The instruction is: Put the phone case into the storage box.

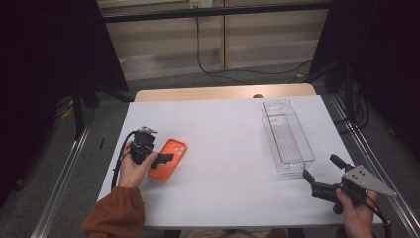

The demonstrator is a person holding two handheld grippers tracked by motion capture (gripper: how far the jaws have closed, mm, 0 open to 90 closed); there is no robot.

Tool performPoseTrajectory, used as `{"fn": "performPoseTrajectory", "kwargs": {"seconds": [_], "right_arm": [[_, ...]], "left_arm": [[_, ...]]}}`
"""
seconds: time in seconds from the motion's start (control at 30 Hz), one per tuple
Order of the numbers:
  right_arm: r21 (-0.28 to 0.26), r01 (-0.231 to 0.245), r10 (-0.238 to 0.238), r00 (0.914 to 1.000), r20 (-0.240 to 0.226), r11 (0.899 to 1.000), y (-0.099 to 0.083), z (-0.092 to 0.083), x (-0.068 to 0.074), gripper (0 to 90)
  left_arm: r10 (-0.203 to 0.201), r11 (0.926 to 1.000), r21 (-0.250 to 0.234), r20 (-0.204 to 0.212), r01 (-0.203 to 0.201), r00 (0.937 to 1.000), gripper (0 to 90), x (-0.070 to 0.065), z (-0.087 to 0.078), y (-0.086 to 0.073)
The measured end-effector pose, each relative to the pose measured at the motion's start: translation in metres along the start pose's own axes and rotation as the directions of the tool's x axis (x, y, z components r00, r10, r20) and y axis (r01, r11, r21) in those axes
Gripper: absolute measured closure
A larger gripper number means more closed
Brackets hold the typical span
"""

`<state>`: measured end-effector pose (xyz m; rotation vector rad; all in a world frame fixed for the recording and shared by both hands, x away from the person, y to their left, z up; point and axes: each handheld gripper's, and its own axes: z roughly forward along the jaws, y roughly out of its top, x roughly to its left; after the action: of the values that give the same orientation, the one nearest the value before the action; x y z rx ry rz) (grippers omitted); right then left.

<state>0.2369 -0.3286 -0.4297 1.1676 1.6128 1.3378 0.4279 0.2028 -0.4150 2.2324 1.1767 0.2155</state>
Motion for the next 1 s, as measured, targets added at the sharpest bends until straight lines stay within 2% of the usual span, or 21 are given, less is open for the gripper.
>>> {"fn": "performPoseTrajectory", "kwargs": {"seconds": [0.1, 0.33, 0.43, 0.5, 0.63, 0.67, 0.77, 0.8, 0.83, 1.0], "right_arm": [[0.001, 0.000, 0.000, 1.0000, 0.000, 1.000, 0.000, 0.000, 0.000, 0.0], [0.002, -0.001, 0.001, 1.0000, 0.000, 1.000, 0.000, 0.000, 0.000, 0.0], [0.001, 0.001, -0.001, 1.0000, 0.000, 1.000, 0.000, 0.000, 0.000, 0.0], [0.001, 0.001, -0.001, 1.0000, -0.001, 1.000, 0.000, 0.000, 0.000, 0.0], [0.001, 0.000, 0.000, 1.0000, -0.001, 1.000, 0.000, 0.000, 0.000, 0.0], [0.001, 0.001, -0.001, 1.0000, 0.000, 1.000, 0.000, 0.000, 0.000, 0.0], [0.001, 0.003, -0.003, 1.0000, 0.000, 1.000, 0.000, 0.000, 0.000, 0.0], [0.001, 0.003, -0.003, 1.0000, 0.000, 1.000, 0.000, 0.000, 0.000, 0.0], [0.001, 0.003, -0.003, 1.0000, 0.000, 1.000, 0.000, 0.000, 0.000, 0.0], [0.002, 0.005, -0.005, 1.0000, -0.003, 1.000, 0.000, 0.000, 0.000, 0.0]], "left_arm": [[0.017, 0.9995, 0.027, 0.001, -0.017, 0.9999, 4.4, -0.003, 0.004, 0.000], [0.028, 0.9961, 0.084, 0.002, -0.028, 0.9996, 4.9, -0.005, 0.017, 0.000], [0.010, 0.9966, 0.082, 0.003, -0.010, 0.9999, 4.9, -0.005, 0.019, 0.000], [0.018, 0.9965, 0.082, 0.003, -0.018, 0.9998, 5.0, -0.006, 0.018, 0.000], [0.036, 0.9927, 0.115, 0.003, -0.036, 0.9993, 5.0, -0.008, 0.023, 0.000], [0.026, 0.9925, 0.119, 0.000, -0.026, 0.9997, 5.0, -0.009, 0.025, 0.000], [0.035, 0.9919, 0.122, 0.005, -0.035, 0.9994, 5.0, -0.009, 0.029, 0.000], [0.053, 0.9905, 0.127, -0.003, -0.052, 0.9986, 4.9, -0.009, 0.029, 0.000], [0.046, 0.9915, 0.122, -0.006, -0.045, 0.9989, 4.5, -0.010, 0.030, 0.000], [0.064, 0.9893, 0.133, -0.027, -0.060, 0.9976, 4.0, -0.014, 0.032, 0.000]]}}
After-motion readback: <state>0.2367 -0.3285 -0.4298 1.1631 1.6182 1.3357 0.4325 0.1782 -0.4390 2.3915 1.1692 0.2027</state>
